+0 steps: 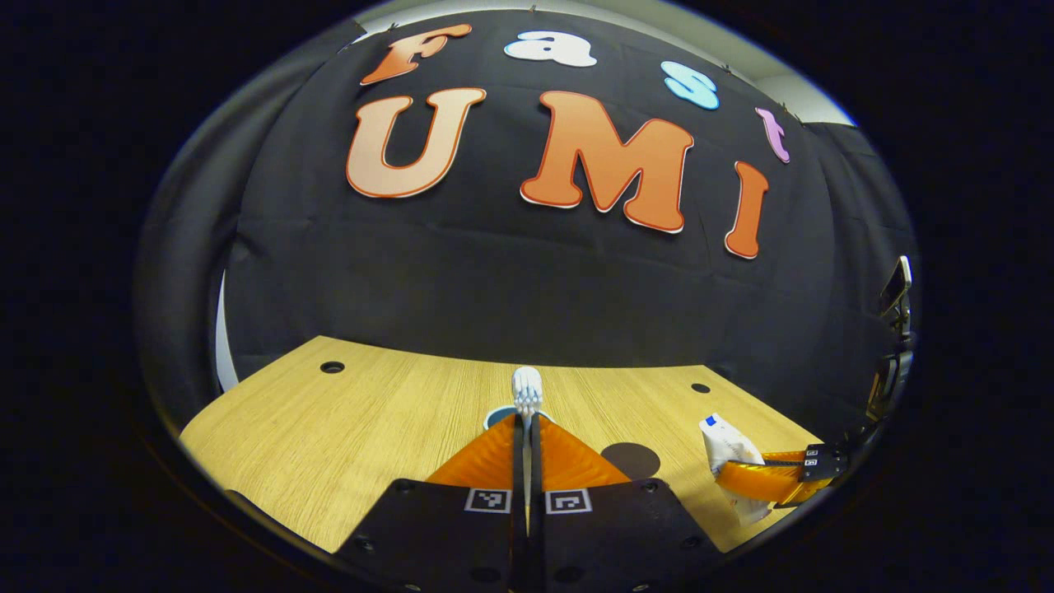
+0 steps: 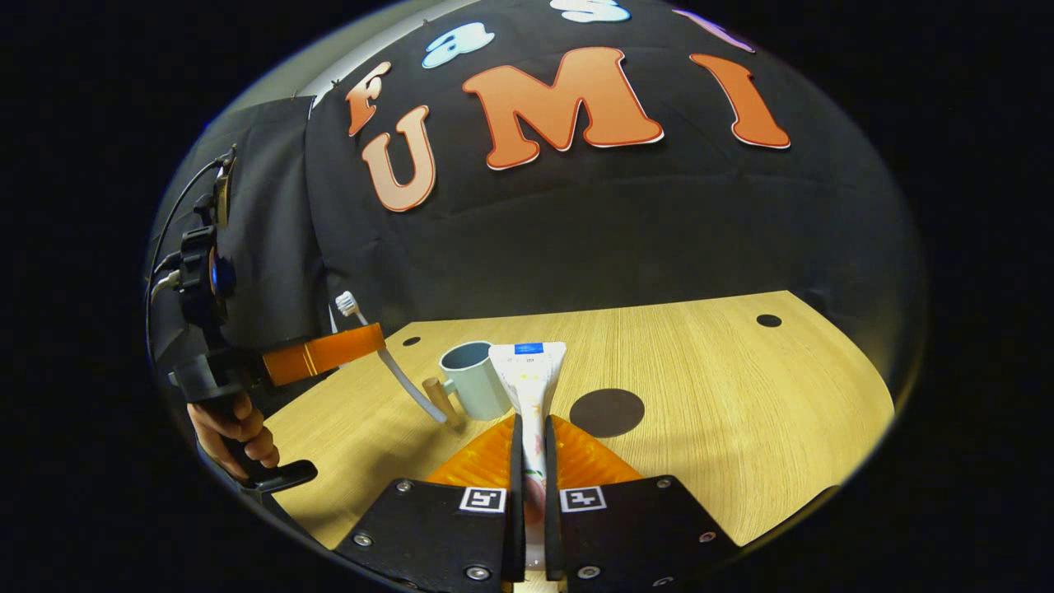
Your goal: Put the toothbrush and toothpaste on the desktop into the cup, then pick up the cup and place it on the coaster on the desktop.
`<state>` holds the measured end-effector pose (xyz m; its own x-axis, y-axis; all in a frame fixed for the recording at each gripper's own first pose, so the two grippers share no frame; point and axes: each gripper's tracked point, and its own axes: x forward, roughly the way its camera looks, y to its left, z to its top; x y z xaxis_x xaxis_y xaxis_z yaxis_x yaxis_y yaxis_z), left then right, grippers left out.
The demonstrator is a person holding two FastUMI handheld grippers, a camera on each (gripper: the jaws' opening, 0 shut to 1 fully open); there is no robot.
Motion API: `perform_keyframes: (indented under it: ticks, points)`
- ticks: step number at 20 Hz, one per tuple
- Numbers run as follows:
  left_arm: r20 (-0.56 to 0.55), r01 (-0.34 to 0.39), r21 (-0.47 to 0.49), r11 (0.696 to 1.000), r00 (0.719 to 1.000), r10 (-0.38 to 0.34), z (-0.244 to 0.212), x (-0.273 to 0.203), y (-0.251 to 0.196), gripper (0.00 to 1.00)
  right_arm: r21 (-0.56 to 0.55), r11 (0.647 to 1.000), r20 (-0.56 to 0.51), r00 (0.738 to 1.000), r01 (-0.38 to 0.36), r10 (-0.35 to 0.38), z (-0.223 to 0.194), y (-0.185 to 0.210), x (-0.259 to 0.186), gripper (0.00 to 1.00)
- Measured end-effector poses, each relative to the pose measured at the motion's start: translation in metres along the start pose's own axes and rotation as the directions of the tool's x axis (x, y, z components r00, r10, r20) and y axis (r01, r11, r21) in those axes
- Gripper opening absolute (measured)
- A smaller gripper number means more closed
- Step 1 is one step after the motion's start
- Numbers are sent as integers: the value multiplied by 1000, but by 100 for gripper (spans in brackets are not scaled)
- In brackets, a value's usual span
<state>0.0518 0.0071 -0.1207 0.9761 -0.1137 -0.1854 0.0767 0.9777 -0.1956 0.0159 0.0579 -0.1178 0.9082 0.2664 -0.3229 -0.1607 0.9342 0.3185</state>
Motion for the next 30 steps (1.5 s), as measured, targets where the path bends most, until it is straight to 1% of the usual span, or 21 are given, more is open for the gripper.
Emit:
perform_keyframes:
  ticks: [4,8,12,16,20,26,30]
  points:
    - [52,-3,-19,1000,999,4,33,9,4,0,-13,1000,36,999,1,-1,19,0,3,10]
    - [98,-3,-9,1000,995,4,64,21,5,0,-16,1000,54,999,0,1,31,-2,8,10]
    - [109,4,19,1000,994,-6,76,43,0,0,-15,1000,71,997,6,-5,45,-7,18,10]
    - [68,14,48,999,998,-17,60,73,-5,1,-27,999,92,996,18,-16,51,-9,20,10]
    - [29,7,50,999,1000,-9,42,95,1,1,-29,1000,108,994,6,-3,73,-6,41,10]
    - [-65,7,26,1000,998,-6,3,118,9,0,-55,998,101,995,-16,22,75,13,49,10]
    - [-114,4,48,999,993,1,-15,131,11,1,-58,998,92,995,-19,24,74,15,53,10]
